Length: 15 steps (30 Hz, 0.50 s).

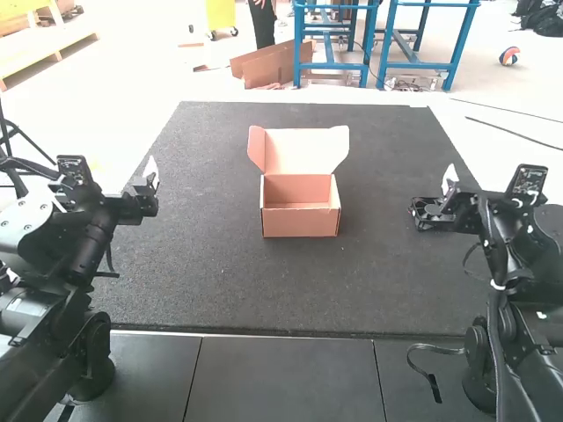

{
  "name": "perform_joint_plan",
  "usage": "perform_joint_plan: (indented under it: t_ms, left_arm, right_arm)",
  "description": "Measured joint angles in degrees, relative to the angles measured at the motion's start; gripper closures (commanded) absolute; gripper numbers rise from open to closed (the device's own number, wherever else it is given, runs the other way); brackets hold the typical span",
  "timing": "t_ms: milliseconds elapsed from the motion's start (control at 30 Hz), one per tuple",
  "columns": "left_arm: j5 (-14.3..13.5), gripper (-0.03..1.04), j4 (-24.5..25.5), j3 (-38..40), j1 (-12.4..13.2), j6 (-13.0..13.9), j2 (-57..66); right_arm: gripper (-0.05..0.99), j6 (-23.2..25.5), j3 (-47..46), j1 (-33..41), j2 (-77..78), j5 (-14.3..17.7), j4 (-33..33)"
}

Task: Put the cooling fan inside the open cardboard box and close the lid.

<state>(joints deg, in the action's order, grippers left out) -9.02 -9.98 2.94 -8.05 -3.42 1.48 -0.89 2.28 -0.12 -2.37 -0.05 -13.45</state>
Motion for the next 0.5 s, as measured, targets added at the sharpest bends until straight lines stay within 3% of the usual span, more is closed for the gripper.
perform_joint_plan:
  t_ms: [267, 500]
  left_arm:
    - [-0.22, 0.04, 0.55, 8.09, 0.0, 0.0, 6.64]
    - [-0.24, 0.04, 1.68, 15.02, 0.0, 0.0, 13.81]
  right_arm:
    - [0.02, 1.22, 9.75, 0.0, -10.78, 0.11, 1.09]
    - [0.02, 2.51, 20.55, -0.02, -20.02, 1.55, 8.15]
